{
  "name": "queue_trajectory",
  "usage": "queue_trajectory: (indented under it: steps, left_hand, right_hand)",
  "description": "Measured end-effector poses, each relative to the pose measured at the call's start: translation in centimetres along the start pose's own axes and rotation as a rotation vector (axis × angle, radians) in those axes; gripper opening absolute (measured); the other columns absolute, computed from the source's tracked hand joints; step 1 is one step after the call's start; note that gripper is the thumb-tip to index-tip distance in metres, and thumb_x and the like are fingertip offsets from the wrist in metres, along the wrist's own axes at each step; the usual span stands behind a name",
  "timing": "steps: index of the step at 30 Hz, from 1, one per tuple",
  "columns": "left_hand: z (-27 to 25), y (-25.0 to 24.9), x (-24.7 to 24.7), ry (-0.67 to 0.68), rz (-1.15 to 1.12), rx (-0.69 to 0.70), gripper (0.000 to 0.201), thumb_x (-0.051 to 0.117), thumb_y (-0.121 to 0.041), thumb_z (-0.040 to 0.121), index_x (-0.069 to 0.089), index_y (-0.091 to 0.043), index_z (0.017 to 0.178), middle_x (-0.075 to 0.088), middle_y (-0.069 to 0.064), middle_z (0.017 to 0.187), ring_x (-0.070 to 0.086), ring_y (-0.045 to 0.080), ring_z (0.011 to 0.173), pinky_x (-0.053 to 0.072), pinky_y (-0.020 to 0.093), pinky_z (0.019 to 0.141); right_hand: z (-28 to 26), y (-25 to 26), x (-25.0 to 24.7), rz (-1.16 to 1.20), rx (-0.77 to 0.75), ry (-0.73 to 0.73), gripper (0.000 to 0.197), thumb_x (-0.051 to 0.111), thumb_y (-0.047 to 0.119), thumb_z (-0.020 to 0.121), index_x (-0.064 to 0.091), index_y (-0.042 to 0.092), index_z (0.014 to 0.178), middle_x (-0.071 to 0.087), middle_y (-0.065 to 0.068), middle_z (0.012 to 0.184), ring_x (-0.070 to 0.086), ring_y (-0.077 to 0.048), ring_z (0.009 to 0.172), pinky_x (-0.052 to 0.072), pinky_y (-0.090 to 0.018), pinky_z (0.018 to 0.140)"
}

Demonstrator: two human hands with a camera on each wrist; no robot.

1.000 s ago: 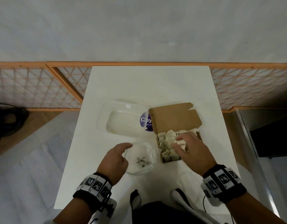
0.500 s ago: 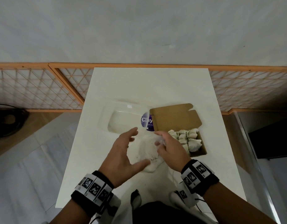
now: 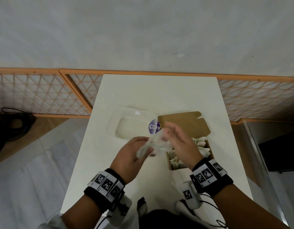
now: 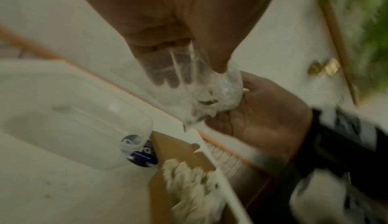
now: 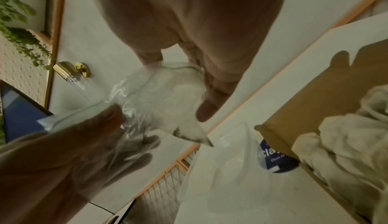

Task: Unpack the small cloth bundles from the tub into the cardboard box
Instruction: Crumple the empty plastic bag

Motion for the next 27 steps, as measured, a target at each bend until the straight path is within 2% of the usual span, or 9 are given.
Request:
queue_trajectory:
  steps: [2, 4, 7, 10, 14, 16, 19, 23, 27]
  left_hand:
    - [0.6, 0.1, -0.7, -0.102, -0.108, -0.133, 0.031, 0.053, -0.049, 0.103, 0.074, -0.026, 0.100, 0.071, -0.016, 0.098, 0.064, -0.004, 0.096, 0.047, 0.012, 0.082]
    - [1.1, 0.5, -0.9, -0.149, -0.278, -0.234, 0.030, 0.057, -0.047, 0.103, 0.074, -0.024, 0.096, 0.075, -0.002, 0.090, 0.070, 0.009, 0.085, 0.054, 0.023, 0.080]
    - [1.8, 0.2, -0.7, -0.155, -0.668, -0.361, 0.025, 0.068, -0.031, 0.099, 0.074, -0.008, 0.108, 0.077, 0.018, 0.101, 0.073, 0.023, 0.088, 0.062, 0.042, 0.088]
    - [2.5, -0.2, -0.3, -0.111, -0.985, -0.428, 0.043, 0.074, -0.025, 0.089, 0.064, -0.003, 0.125, 0.074, 0.023, 0.113, 0.072, 0.033, 0.095, 0.062, 0.048, 0.086]
    - [3.2, -0.9, 0.1, -0.086, -1.060, -0.447, 0.059, 0.082, -0.031, 0.085, 0.059, -0.009, 0.134, 0.068, 0.031, 0.125, 0.069, 0.044, 0.111, 0.053, 0.067, 0.099]
    - [3.5, -1.1, -0.7, -0.174, -0.901, -0.453, 0.064, 0.086, -0.036, 0.078, 0.056, -0.029, 0.134, 0.072, 0.020, 0.123, 0.074, 0.034, 0.106, 0.057, 0.059, 0.099]
    - [3.6, -1.5, -1.9, -0.272, -0.448, -0.275, 0.069, 0.074, -0.023, 0.094, 0.040, -0.042, 0.151, 0.055, -0.009, 0.140, 0.059, 0.005, 0.123, 0.050, 0.017, 0.099]
    - [2.8, -2.9, -1.3, -0.177, -0.448, -0.095, 0.046, 0.045, -0.023, 0.103, 0.053, -0.040, 0.145, 0.056, -0.020, 0.146, 0.049, 0.000, 0.139, 0.041, 0.040, 0.119]
    - [1.6, -4.1, -1.1, -0.061, -0.254, 0.135, 0.058, 0.049, -0.066, 0.097, 0.040, -0.041, 0.148, 0.050, -0.032, 0.140, 0.048, -0.002, 0.135, 0.038, 0.020, 0.112]
  right_hand:
    - [-0.1, 0.5, 0.1, 0.025, -0.024, 0.035, 0.072, 0.043, 0.088, 0.086, 0.049, 0.050, 0.147, 0.057, 0.017, 0.148, 0.058, -0.004, 0.131, 0.051, -0.040, 0.110]
    - [-0.1, 0.7, 0.7, 0.059, -0.043, 0.085, 0.071, 0.035, 0.091, 0.086, 0.044, 0.058, 0.148, 0.049, 0.018, 0.155, 0.054, -0.009, 0.137, 0.051, -0.040, 0.111]
    - [0.0, 0.7, 1.8, 0.158, -0.025, 0.112, 0.070, 0.036, 0.092, 0.085, 0.040, 0.062, 0.148, 0.047, 0.017, 0.157, 0.049, -0.013, 0.144, 0.050, -0.048, 0.113]
    - [-0.2, 0.9, 3.5, 0.257, 0.012, 0.191, 0.066, 0.039, 0.091, 0.087, 0.037, 0.066, 0.148, 0.043, 0.011, 0.163, 0.042, -0.021, 0.150, 0.035, -0.060, 0.121]
    - [-0.3, 2.0, 5.7, 0.542, 0.112, 0.218, 0.076, 0.051, 0.082, 0.088, 0.041, 0.047, 0.155, 0.060, -0.002, 0.150, 0.059, -0.027, 0.137, 0.044, -0.063, 0.114]
    - [-0.2, 3.2, 6.2, 0.685, 0.209, 0.219, 0.071, 0.042, 0.077, 0.092, 0.041, 0.043, 0.154, 0.064, -0.003, 0.146, 0.065, -0.029, 0.130, 0.050, -0.066, 0.104]
    - [-0.1, 3.8, 6.6, 0.782, 0.331, 0.250, 0.059, 0.029, 0.069, 0.103, 0.053, 0.036, 0.145, 0.068, -0.005, 0.140, 0.069, -0.029, 0.124, 0.053, -0.062, 0.099]
    - [0.2, 4.1, 7.4, 0.740, 0.325, 0.234, 0.070, 0.031, 0.070, 0.102, 0.062, 0.020, 0.139, 0.069, -0.010, 0.138, 0.065, -0.029, 0.130, 0.044, -0.062, 0.114]
    - [0.8, 3.5, 8.5, 0.840, 0.307, 0.219, 0.089, 0.056, 0.075, 0.091, 0.051, 0.009, 0.151, 0.054, -0.019, 0.152, 0.050, -0.029, 0.145, 0.028, -0.053, 0.127]
Point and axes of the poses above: each hand's wrist, its own z-axis towards the middle knuckle, its own x-axis out of the palm, y = z × x, the point moved 3 cm from there along z, towards the middle knuckle
